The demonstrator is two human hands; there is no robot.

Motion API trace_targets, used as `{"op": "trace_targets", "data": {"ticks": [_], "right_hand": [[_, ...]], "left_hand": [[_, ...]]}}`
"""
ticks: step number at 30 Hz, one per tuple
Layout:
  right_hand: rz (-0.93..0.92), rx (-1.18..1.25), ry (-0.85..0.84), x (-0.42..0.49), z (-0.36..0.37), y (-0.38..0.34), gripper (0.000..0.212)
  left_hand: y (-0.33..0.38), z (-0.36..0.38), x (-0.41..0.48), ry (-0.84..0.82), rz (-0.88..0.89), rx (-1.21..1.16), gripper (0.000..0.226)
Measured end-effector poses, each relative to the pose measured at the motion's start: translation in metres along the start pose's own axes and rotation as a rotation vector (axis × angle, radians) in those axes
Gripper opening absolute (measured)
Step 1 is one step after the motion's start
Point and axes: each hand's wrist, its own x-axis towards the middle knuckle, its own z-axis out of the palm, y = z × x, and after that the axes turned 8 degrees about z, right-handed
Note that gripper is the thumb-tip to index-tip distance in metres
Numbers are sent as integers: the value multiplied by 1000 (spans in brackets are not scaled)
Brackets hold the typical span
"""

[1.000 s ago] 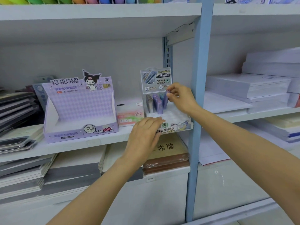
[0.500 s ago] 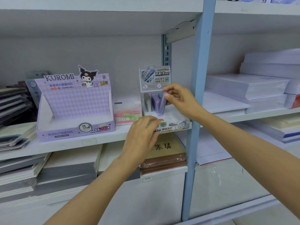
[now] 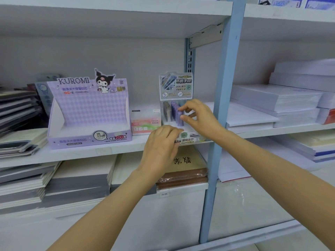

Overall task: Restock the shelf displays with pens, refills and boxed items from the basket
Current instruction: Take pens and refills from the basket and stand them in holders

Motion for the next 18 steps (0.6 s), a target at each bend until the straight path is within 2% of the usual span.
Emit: {"op": "trace_targets", "data": {"ticks": [3, 6, 7, 9, 11, 13, 16, 18], "right_hand": [[-24, -59, 69, -13, 0, -10, 27], [-240, 47, 172, -41, 10, -35, 21], [-313, 93, 142, -53, 19, -45, 18], [-421, 176, -24, -79, 50, -61, 16], [-445, 223, -239, -109, 96, -68, 15], [-368, 224, -469, -141, 150, -67, 16], [-163, 188, -758, -185, 232, -46, 18], [-22, 142, -917, -216, 278, -25, 20]], "left_hand": [[-3, -1, -11, 80, -54, -93, 37], [-16, 0, -48, 265, -91, -55, 35], [-22, 3, -69, 307, -126, -26, 34], [-36, 14, -121, 300, -222, 19, 30], [-51, 28, -183, 169, -329, 4, 29], [-63, 43, -249, -35, -453, -42, 30], [-72, 61, -343, -455, -728, -63, 29], [-69, 72, -400, -723, -878, -65, 41]]}}
